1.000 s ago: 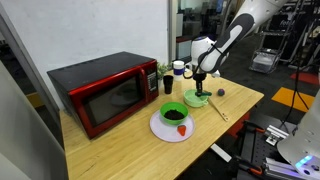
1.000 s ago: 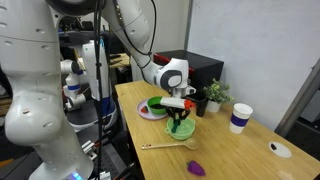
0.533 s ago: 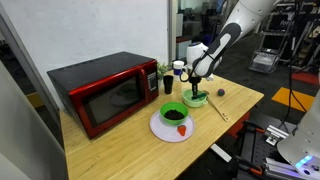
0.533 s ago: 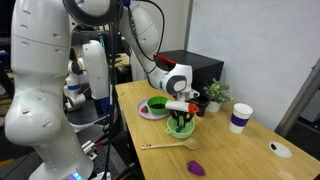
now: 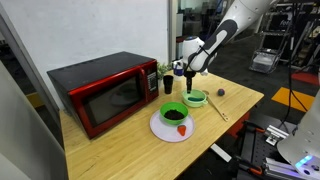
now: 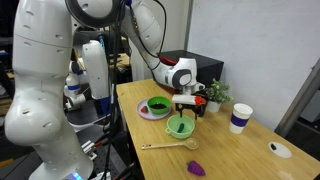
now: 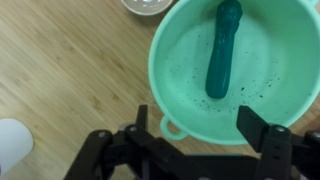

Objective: Pour the contents in the green pot into the green bowl, place the zucchini and purple grapes inside the green pot

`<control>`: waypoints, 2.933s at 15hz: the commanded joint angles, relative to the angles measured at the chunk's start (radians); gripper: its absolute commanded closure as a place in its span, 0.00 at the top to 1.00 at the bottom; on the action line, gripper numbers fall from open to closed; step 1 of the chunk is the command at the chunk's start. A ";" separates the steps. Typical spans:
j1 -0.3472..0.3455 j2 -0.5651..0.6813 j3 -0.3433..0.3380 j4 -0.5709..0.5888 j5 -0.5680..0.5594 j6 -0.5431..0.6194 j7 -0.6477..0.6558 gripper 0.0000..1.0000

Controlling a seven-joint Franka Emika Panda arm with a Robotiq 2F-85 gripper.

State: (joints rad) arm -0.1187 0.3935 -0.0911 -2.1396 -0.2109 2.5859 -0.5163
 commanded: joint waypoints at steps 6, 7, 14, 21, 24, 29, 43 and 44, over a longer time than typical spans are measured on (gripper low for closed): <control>-0.011 -0.103 -0.051 0.076 -0.115 -0.180 0.061 1.00; -0.009 -0.113 -0.069 0.073 -0.146 -0.194 0.093 1.00; -0.050 -0.210 -0.163 -0.026 -0.293 -0.247 0.241 1.00; -0.150 -0.327 -0.141 -0.199 -0.078 -0.123 -0.169 1.00; -0.161 -0.363 -0.142 -0.258 0.073 -0.096 -0.407 1.00; -0.148 -0.399 -0.152 -0.300 0.312 -0.138 -0.792 1.00; -0.151 -0.372 -0.174 -0.277 0.364 -0.198 -1.049 1.00; -0.151 -0.382 -0.173 -0.280 0.378 -0.216 -1.117 1.00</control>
State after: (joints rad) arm -0.2662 0.0223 -0.2692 -2.4171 0.1544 2.3896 -1.5668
